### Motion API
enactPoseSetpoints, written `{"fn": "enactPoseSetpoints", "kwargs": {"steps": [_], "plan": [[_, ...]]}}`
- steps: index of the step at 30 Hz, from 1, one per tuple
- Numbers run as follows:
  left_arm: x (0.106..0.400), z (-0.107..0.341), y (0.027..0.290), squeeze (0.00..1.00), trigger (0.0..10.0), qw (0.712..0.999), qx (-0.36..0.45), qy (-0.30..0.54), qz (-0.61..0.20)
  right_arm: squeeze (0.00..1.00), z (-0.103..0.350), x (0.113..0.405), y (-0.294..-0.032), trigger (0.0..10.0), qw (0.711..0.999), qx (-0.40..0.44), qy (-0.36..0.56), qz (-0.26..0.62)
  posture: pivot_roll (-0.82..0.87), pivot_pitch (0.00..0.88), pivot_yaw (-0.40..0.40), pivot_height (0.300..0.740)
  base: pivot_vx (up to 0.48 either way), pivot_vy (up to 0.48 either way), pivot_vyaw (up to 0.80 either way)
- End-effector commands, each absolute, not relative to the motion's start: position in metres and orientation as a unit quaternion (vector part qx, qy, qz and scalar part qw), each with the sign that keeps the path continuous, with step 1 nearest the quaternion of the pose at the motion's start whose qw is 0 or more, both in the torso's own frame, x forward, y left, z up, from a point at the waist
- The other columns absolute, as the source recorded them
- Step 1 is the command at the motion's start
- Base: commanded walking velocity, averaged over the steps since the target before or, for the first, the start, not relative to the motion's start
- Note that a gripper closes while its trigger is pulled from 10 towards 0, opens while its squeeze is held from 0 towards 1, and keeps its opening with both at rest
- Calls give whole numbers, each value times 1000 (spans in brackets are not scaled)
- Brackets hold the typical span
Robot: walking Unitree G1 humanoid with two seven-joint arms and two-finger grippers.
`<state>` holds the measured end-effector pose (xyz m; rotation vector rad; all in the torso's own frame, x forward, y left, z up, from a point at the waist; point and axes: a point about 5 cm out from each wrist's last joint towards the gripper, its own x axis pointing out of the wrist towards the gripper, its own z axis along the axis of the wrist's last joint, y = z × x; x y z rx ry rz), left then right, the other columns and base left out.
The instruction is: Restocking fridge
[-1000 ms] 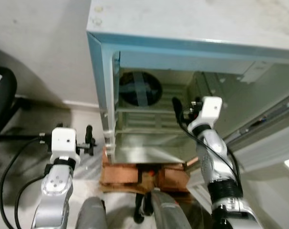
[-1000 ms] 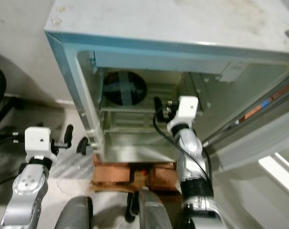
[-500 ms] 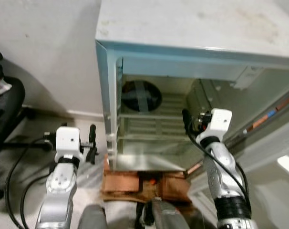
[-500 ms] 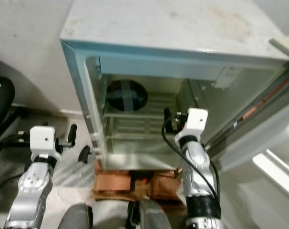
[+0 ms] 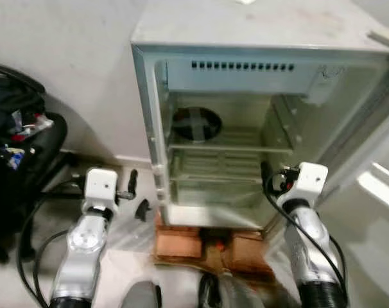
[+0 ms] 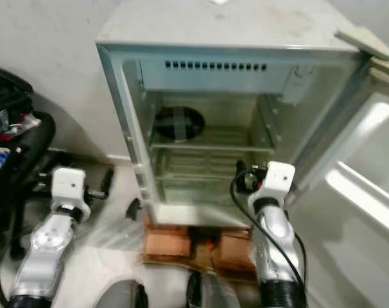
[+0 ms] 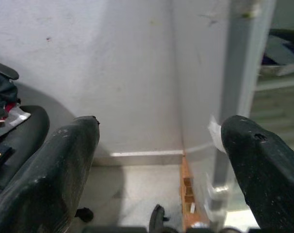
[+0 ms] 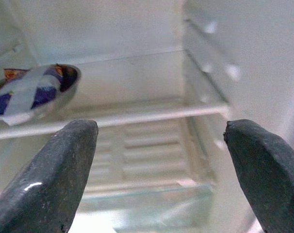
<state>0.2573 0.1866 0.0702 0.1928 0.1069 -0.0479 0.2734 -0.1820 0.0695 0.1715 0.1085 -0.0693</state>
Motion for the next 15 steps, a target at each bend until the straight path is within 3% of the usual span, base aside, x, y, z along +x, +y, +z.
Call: {"fn": "enactPoseSetpoints", "kwargs": {"steps": [1,8,15], "plan": [[258,68,196,0,10000,993,100,59,-19,0,72,271,-179,10000,993,101,51,-26,54,55,-11,740,-274,0,0],[255,60,202,0,10000,992,102,74,-23,0,67,263,-185,10000,994,84,68,-33,48,45,-28,740,-272,0,0],[257,61,198,0,10000,994,88,68,-13,0,69,270,-174,10000,994,75,77,6,46,63,-25,740,-323,0,0]]}}
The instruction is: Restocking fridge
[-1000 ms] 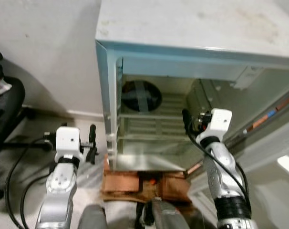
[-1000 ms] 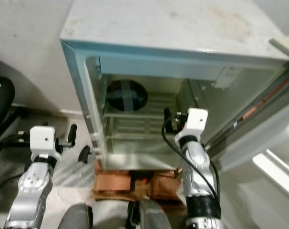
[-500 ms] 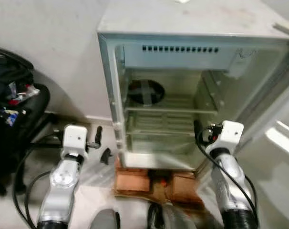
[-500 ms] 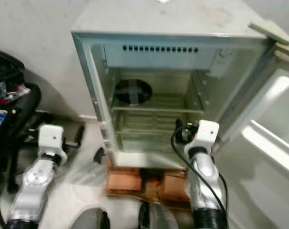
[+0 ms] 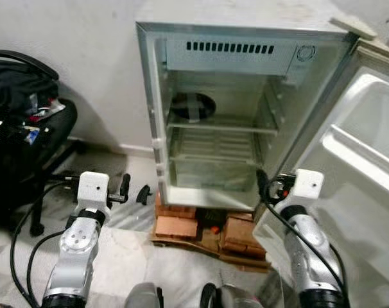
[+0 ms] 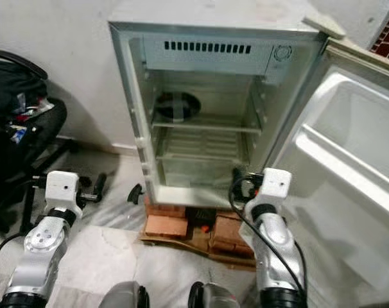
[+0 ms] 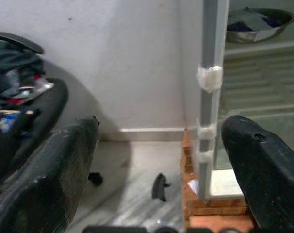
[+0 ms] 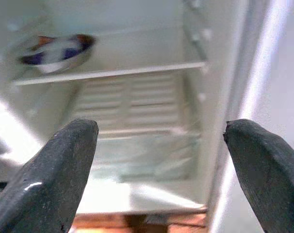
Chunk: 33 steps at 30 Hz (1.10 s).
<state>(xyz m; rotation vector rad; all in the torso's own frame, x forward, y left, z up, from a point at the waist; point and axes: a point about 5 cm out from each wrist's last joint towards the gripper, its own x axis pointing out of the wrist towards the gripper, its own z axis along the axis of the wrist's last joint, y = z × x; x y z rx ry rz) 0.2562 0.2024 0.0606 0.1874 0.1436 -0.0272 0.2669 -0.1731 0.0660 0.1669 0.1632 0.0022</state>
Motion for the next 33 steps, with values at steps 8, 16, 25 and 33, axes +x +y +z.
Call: {"fn": "enactPoseSetpoints", "kwargs": {"steps": [8,16,25,33], "plan": [[257,61,195,0,10000,994,85,66,-16,0,73,272,-168,10000,994,73,78,28,43,70,-33,740,-337,0,0],[261,58,199,0,10000,993,98,68,-14,0,75,273,-181,10000,995,75,58,-19,42,69,-25,740,-121,0,0],[287,71,204,0,10000,982,169,55,-64,0,80,277,-182,10000,995,74,32,-62,2,60,62,740,0,0,0],[291,66,193,0,10000,979,166,57,-108,0,74,262,-196,10000,990,85,42,-100,2,75,34,740,0,-60,0]]}}
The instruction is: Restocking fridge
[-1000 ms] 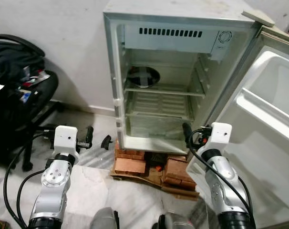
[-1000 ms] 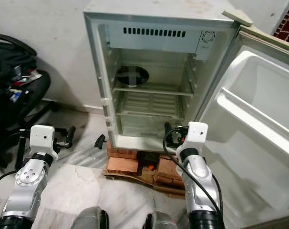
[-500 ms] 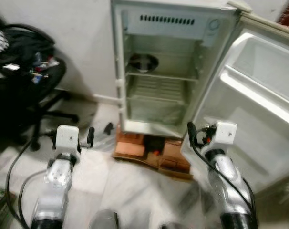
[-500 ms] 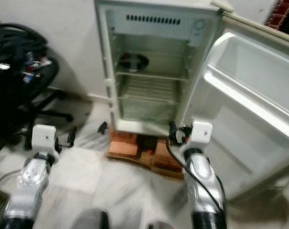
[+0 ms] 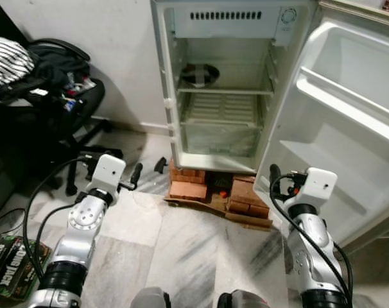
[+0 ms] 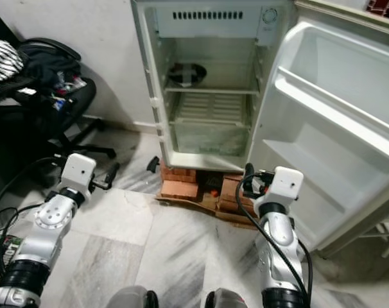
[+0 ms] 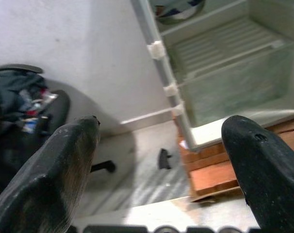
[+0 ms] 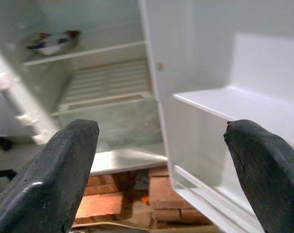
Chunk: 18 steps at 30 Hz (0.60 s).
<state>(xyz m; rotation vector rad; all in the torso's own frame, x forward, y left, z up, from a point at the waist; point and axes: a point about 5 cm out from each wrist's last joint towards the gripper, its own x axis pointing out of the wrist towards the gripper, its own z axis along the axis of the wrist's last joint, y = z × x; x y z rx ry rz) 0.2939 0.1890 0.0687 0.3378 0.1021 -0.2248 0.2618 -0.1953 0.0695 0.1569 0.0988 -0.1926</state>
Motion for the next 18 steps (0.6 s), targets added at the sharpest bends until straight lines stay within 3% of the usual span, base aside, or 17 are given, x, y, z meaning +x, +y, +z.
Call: {"fn": "enactPoseSetpoints", "kwargs": {"steps": [1,14,15,17,18], "plan": [[288,63,191,0,10000,978,165,58,-110,0,72,261,-199,10000,989,90,46,-110,4,75,21,740,0,-480,0],[274,56,178,0,10000,982,152,48,-106,0,75,276,-184,10000,995,69,59,-33,35,88,-53,740,0,-437,0],[272,55,178,0,10000,982,149,50,-104,600,76,278,-180,10000,996,65,57,-17,37,92,-56,740,0,-420,0],[271,55,178,0,10000,982,149,50,-103,600,77,278,-179,10000,996,64,56,-11,37,92,-56,740,0,-420,0],[269,55,179,0,10000,982,149,50,-104,1000,77,278,-179,10000,996,65,56,-7,36,92,-58,740,0,-420,0]]}}
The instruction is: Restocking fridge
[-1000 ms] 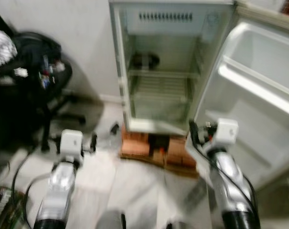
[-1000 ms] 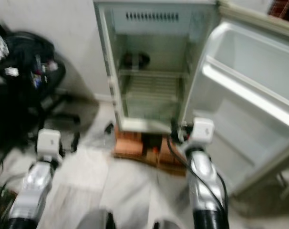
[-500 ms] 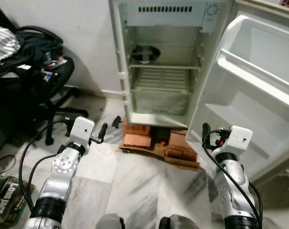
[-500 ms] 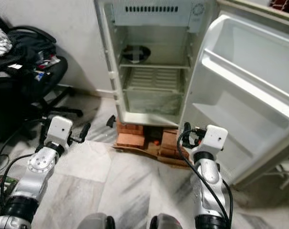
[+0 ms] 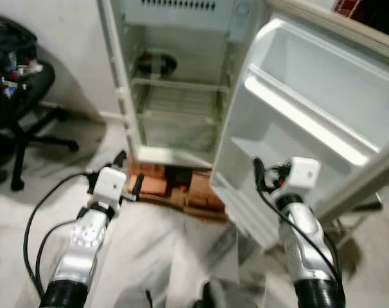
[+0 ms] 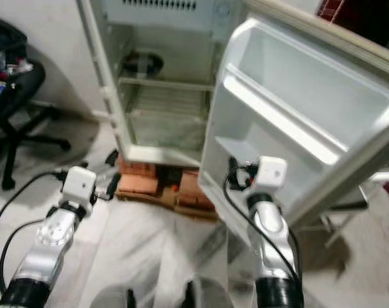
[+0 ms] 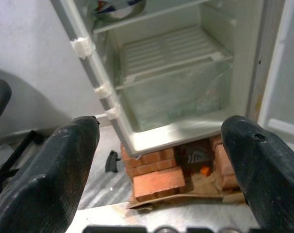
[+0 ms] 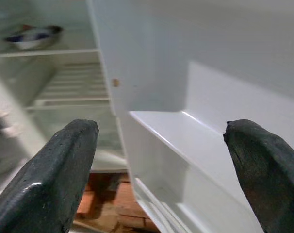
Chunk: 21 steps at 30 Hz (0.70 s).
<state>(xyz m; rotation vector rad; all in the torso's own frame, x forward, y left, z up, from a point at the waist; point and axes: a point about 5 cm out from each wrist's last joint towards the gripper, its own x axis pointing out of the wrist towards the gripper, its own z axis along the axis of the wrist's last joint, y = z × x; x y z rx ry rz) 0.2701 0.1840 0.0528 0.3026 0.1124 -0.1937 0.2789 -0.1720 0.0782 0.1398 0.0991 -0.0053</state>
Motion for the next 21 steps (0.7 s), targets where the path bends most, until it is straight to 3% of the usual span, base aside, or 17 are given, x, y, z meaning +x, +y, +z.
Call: {"fn": "enactPoseSetpoints", "kwargs": {"steps": [1,7,14,17,21], "plan": [[268,54,179,0,10000,983,146,52,-103,1000,77,278,-177,10000,996,68,57,0,35,93,-58,740,0,-420,0],[262,51,177,0,10000,982,137,60,-115,1000,71,267,-157,10000,977,110,104,151,32,94,-57,740,-255,-370,0],[260,52,177,0,10000,981,136,61,-123,1000,66,245,-152,10000,929,121,169,307,29,101,-54,740,-460,0,0],[259,52,177,0,10000,981,136,65,-122,1000,65,241,-157,10000,916,105,183,340,32,103,-52,740,-469,0,0],[258,51,178,0,10000,980,141,67,-126,1000,62,250,-172,10000,932,60,187,305,33,105,-50,740,-467,0,0]]}}
